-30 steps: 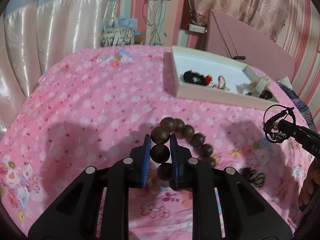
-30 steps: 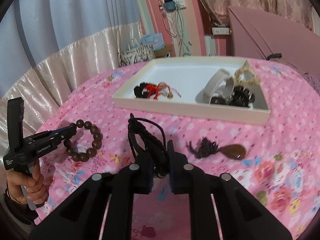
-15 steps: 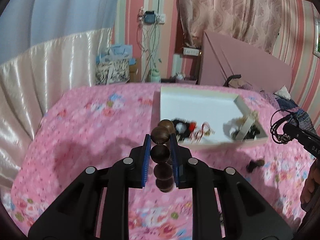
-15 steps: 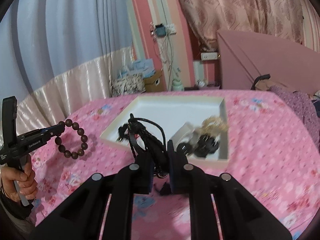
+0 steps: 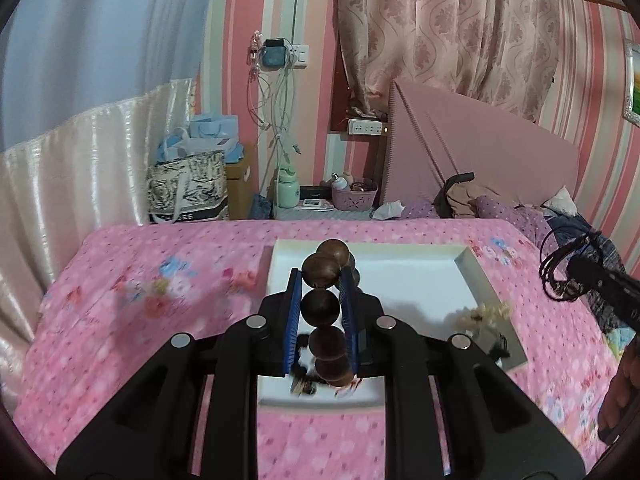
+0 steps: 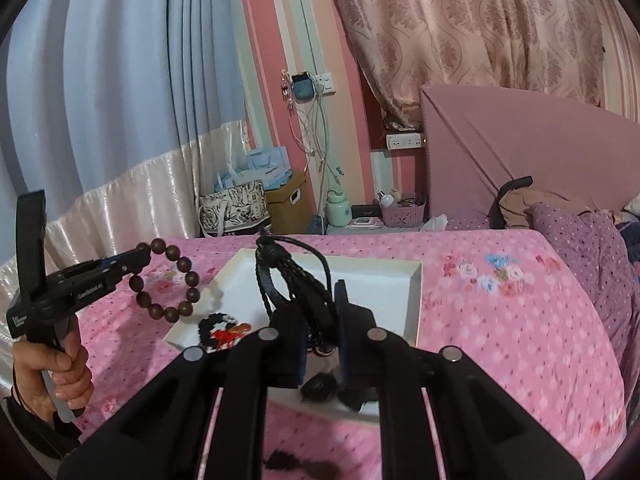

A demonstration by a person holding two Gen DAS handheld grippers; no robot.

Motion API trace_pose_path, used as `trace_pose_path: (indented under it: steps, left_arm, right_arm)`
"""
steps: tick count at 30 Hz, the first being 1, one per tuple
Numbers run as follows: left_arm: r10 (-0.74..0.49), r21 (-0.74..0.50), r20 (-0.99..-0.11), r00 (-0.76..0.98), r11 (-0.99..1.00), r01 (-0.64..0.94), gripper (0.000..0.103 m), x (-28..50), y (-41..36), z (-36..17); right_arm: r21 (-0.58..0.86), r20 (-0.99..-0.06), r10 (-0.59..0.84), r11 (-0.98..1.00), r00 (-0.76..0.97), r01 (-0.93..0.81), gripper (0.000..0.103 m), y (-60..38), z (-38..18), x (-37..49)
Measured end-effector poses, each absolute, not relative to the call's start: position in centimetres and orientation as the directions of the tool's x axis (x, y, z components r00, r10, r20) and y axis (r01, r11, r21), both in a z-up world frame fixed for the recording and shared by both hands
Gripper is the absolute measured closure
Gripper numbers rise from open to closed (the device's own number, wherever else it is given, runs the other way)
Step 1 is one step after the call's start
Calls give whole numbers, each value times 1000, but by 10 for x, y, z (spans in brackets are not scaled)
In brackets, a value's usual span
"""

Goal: Organize jewelry
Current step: 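Lift and carry both bracelets over the white tray with both tools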

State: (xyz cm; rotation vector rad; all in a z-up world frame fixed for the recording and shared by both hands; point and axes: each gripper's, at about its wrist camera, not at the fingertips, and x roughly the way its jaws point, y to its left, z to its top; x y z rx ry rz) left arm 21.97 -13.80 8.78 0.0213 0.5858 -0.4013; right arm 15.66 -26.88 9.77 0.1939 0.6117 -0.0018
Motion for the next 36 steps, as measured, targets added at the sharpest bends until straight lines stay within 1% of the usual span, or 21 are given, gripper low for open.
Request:
trace_pose_path:
  steps: [3, 8, 10, 12, 17, 32, 34, 36]
  left_arm:
    - [-368, -108, -552, 748, 921, 374, 85, 239, -146, 83]
    - [-369, -94, -563, 740, 918, 386, 85, 264, -168, 67]
    - [-383, -110, -568, 728, 912, 394, 85, 273, -174, 57]
    - [-381, -98, -595, 708, 909, 406, 85, 280, -183, 45]
    - [-379, -89, -623, 684, 903, 420, 85, 285, -188, 23]
    - [-347, -64, -658, 668, 910, 410, 85, 295, -196, 6]
    - [-343, -61, -662, 666, 911, 409, 85, 296, -198, 4]
    - [-340, -59, -666, 664, 911, 407, 85, 297, -200, 3]
  right_arm:
    - [188, -586, 69, 981, 807, 52, 91, -274, 92, 177]
    - [201, -629, 102, 979, 771, 35, 91, -279, 75, 216]
    - [197, -652, 117, 980, 749, 19, 91, -277, 63, 232]
    - [191, -675, 126, 982, 727, 7, 91, -275, 46, 245]
    - [221, -724, 164, 975, 670, 1, 91, -275, 12, 261]
    - [152, -795, 100, 988, 599, 38, 91, -270, -24, 274]
    - [147, -802, 94, 988, 589, 42, 88, -270, -27, 275]
    - [142, -803, 88, 989, 590, 46, 88, -270, -28, 276]
